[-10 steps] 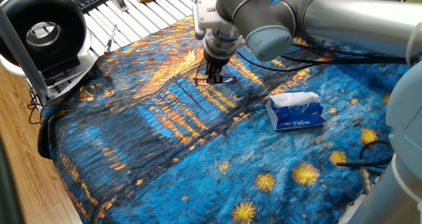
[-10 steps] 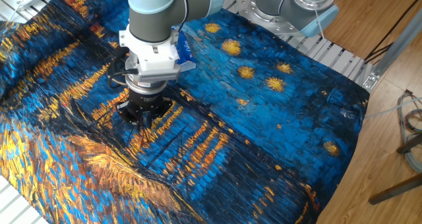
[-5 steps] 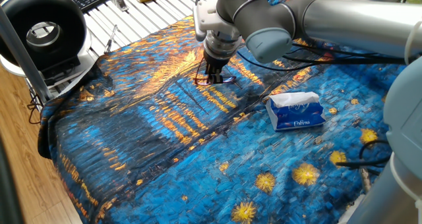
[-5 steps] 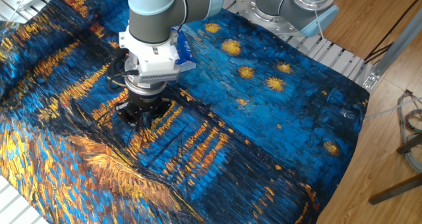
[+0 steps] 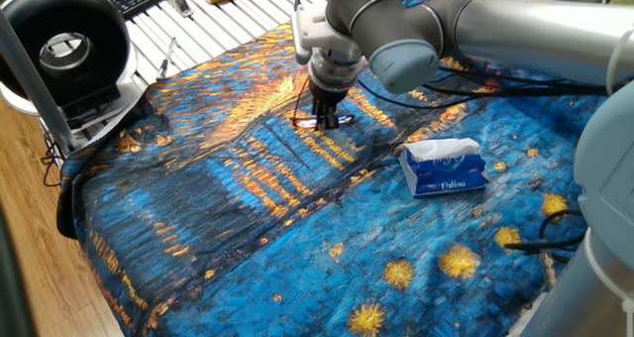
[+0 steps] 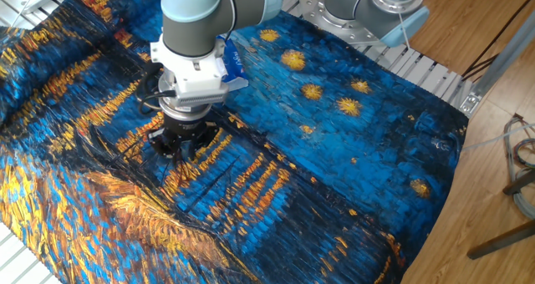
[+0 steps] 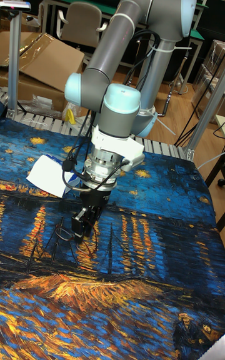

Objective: Unfold the leg of the glasses (with one hand)

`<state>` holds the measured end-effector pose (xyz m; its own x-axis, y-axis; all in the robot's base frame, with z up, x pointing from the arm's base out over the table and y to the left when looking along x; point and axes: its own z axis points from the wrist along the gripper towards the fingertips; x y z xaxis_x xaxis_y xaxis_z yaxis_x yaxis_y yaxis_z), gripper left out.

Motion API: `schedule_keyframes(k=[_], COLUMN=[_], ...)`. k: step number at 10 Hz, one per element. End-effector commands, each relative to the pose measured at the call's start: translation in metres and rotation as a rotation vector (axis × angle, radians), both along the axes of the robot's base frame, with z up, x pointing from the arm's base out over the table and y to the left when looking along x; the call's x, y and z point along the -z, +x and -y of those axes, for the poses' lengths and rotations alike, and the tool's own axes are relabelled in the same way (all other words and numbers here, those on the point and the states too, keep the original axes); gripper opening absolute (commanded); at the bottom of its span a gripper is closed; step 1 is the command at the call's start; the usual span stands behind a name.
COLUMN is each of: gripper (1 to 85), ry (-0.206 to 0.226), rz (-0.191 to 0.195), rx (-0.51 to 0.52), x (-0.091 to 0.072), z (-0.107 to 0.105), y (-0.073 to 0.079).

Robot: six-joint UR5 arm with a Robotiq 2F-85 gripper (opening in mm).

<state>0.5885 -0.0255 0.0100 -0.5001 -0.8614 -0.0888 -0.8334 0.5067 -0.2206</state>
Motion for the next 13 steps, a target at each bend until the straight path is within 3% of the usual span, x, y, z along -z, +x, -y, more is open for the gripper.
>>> schedule_keyframes(k=[1,6,9,13], gripper=[38.0,30.0,29.3,10.7], ry=[0.020,0.051,0.065,0.048], rz=[-0.010,-0.009,0.000,0.038], rx=[0.017,0.065,0.063,0.072], x=[0.001,0.001,0.001,-0.003], z=[-0.001,-0.006,-0.009,-0.005], y=[-0.003,-0.004,-0.001,0.009])
